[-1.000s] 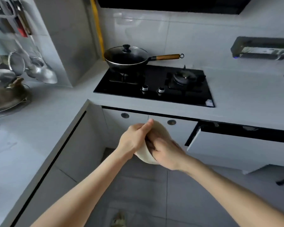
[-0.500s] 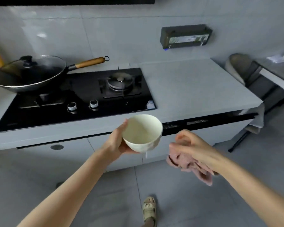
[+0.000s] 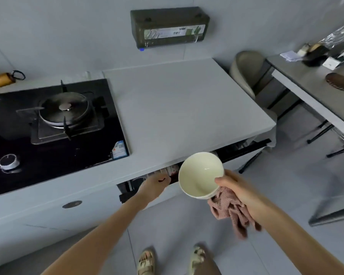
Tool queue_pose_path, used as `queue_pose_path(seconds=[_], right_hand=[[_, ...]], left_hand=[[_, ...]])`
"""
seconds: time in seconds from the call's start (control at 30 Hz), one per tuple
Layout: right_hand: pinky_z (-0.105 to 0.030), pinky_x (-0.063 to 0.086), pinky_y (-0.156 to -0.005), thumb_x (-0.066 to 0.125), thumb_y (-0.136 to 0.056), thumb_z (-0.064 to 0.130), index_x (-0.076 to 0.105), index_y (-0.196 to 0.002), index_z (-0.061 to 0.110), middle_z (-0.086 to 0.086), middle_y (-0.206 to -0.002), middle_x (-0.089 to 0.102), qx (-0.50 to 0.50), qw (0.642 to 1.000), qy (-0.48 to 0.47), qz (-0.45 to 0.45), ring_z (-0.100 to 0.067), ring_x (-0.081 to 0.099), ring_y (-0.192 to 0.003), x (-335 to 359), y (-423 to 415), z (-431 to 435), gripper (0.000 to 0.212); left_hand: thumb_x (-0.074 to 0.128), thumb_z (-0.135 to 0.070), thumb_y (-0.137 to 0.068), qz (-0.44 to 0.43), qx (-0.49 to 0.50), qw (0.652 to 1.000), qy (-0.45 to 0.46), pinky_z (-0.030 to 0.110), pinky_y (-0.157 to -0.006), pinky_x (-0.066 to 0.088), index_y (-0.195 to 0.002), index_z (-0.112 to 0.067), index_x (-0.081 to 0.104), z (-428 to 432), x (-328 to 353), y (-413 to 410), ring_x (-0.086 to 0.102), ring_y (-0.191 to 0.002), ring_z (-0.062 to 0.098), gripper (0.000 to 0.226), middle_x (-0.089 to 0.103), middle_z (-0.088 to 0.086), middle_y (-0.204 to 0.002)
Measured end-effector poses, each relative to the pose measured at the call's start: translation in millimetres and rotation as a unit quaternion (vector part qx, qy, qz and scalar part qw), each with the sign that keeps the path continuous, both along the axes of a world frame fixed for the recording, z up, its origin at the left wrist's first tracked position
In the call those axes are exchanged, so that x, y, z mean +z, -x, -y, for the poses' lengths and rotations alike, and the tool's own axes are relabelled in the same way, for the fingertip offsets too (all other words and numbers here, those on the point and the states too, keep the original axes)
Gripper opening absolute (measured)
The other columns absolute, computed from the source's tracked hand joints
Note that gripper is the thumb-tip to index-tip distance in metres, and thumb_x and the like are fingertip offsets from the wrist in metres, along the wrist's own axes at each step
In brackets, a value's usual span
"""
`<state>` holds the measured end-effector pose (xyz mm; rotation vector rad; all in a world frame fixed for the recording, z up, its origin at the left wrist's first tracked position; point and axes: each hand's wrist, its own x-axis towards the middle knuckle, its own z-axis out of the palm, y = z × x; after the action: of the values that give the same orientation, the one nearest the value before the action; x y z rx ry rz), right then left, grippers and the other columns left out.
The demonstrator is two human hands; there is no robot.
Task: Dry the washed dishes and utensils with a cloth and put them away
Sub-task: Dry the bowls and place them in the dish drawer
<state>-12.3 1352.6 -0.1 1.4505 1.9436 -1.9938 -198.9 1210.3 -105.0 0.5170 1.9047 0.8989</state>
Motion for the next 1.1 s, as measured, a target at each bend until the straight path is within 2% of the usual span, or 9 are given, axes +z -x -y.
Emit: queue_pose_path(seconds=[0.07, 0.17, 0.3, 0.37, 0.53, 0.63, 0.8, 0.9, 1.1], right_hand=[[-0.047, 0.05, -0.094, 0.077, -0.065, 0.035, 0.061, -0.116, 0.023, -0.004, -0.108, 0.07, 0.006, 0.999, -0.032, 0.022, -0.022, 0.067, -0.099, -4, -4, -42, 0.055], [-0.03, 0.049, -0.079, 0.071, -0.081, 0.019, 0.059, -0.115, 0.028, 0.002, -0.108, 0.067, 0.027, 0.996, -0.073, 0.037, -0.012, 0.063, -0.096, -5, -9, -101, 0.038], [-0.023, 0.046, -0.071, 0.071, -0.081, 0.015, 0.059, -0.112, 0.028, 0.003, -0.101, 0.068, 0.083, 0.991, -0.093, 0.051, -0.008, 0.063, -0.091, -11, -10, -176, 0.035], [-0.023, 0.045, -0.069, 0.07, -0.081, 0.013, 0.061, -0.106, 0.027, 0.006, -0.096, 0.068, 0.108, 0.988, -0.098, 0.058, -0.007, 0.062, -0.087, -16, -9, -209, 0.03], [-0.036, 0.049, -0.089, 0.073, -0.076, 0.021, 0.063, -0.108, 0.028, 0.007, -0.101, 0.071, 0.187, 0.97, -0.117, 0.099, -0.014, 0.065, -0.096, -32, -7, -268, 0.035], [-0.033, 0.047, -0.077, 0.074, -0.075, 0.022, 0.057, -0.102, 0.032, 0.012, -0.096, 0.066, 0.238, 0.95, -0.166, 0.119, -0.009, 0.061, -0.09, -40, -5, -286, 0.033], [-0.033, 0.048, -0.071, 0.069, -0.068, 0.039, 0.047, -0.108, 0.031, 0.01, -0.093, 0.061, 0.349, 0.838, -0.353, 0.224, -0.018, 0.058, -0.085, -73, -6, -299, 0.046], [-0.028, 0.048, -0.061, 0.065, -0.063, 0.046, 0.046, -0.118, 0.026, 0.011, -0.082, 0.063, 0.401, 0.784, -0.393, 0.265, -0.015, 0.06, -0.071, -107, -12, -297, 0.062], [-0.027, 0.053, -0.06, 0.065, -0.07, 0.05, 0.041, -0.124, 0.019, 0.006, -0.083, 0.062, 0.427, 0.754, -0.381, 0.323, -0.015, 0.062, -0.068, -176, -33, -283, 0.066]], left_hand=[[0.045, -0.031, -0.092, -0.204, -0.122, 0.969, 0.063, 0.034, -0.098, 0.039, -0.125, -0.032, 0.056, -28, -26, -8, 0.049, -0.122, 0.025, 0.035, 0.055, 0.001, -0.13], [0.04, -0.028, -0.098, -0.303, -0.204, 0.921, 0.136, 0.032, -0.11, 0.029, -0.147, -0.021, 0.028, -62, -52, -22, 0.033, -0.137, 0.02, 0.051, 0.035, -0.002, -0.15], [0.043, -0.029, -0.097, -0.361, -0.114, 0.901, 0.21, 0.031, -0.082, 0.044, -0.133, -0.021, 0.046, -93, -69, -34, 0.054, -0.111, 0.022, 0.037, 0.058, -0.001, -0.12], [0.045, -0.03, -0.097, -0.348, -0.062, 0.908, 0.224, 0.028, -0.068, 0.041, -0.117, -0.019, 0.058, -100, -70, -37, 0.059, -0.098, 0.021, 0.026, 0.061, -0.002, -0.102], [0.05, -0.031, -0.095, -0.315, -0.02, 0.916, 0.247, 0.028, -0.068, 0.042, -0.107, -0.023, 0.065, -98, -67, -55, 0.06, -0.091, 0.022, 0.021, 0.066, -0.001, -0.096], [0.053, -0.034, -0.093, -0.294, -0.026, 0.92, 0.256, 0.027, -0.07, 0.042, -0.112, -0.031, 0.065, -91, -65, -75, 0.06, -0.096, 0.02, 0.023, 0.067, -0.003, -0.101], [0.057, -0.042, -0.089, -0.273, -0.044, 0.92, 0.277, 0.023, -0.071, 0.042, -0.116, -0.037, 0.063, -73, -65, -110, 0.061, -0.099, 0.014, 0.028, 0.066, -0.008, -0.107], [0.062, -0.043, -0.086, -0.261, -0.031, 0.921, 0.287, 0.024, -0.076, 0.047, -0.115, -0.035, 0.064, -65, -63, -133, 0.061, -0.098, 0.013, 0.03, 0.066, -0.01, -0.108], [0.07, -0.046, -0.078, -0.219, -0.045, 0.923, 0.312, 0.023, -0.077, 0.05, -0.112, -0.035, 0.065, -54, -61, -158, 0.061, -0.098, 0.009, 0.036, 0.066, -0.013, -0.11]])
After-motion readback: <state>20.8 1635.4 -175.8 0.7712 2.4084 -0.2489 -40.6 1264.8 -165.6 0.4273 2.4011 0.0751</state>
